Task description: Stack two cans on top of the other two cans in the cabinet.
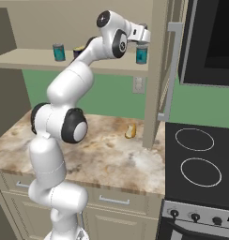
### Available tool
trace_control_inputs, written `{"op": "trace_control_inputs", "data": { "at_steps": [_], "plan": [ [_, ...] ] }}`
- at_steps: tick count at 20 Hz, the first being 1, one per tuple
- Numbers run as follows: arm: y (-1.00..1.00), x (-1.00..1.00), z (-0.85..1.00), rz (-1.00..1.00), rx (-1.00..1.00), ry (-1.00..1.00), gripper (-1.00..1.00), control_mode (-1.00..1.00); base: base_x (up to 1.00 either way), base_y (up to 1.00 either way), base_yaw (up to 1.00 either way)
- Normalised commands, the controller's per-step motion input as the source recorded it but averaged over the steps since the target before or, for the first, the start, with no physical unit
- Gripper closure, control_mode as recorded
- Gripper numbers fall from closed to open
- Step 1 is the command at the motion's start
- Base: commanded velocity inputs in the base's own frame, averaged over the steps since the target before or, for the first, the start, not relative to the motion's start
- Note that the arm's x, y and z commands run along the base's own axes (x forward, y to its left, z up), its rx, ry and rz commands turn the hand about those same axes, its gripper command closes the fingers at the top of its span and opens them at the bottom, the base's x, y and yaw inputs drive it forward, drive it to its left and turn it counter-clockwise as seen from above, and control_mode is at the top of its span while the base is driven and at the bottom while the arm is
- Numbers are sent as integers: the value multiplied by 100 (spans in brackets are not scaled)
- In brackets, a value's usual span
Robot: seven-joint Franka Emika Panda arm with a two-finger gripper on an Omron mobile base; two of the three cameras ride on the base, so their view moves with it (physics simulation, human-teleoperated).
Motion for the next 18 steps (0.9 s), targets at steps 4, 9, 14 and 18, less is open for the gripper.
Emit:
{"op": "trace_control_inputs", "data": {
  "at_steps": [4, 9, 14, 18],
  "plan": [
    [-7, 5, -4, -3, 0, 0, 100, -100, 0, 0, 0],
    [-1, 0, -17, -1, 0, 0, 100, -100, 0, 0, 0],
    [0, 7, -13, 0, 0, 0, 100, -100, 0, 0, 0],
    [0, 6, -11, 0, 0, 0, 100, -100, 0, 0, 0]
  ]
}}
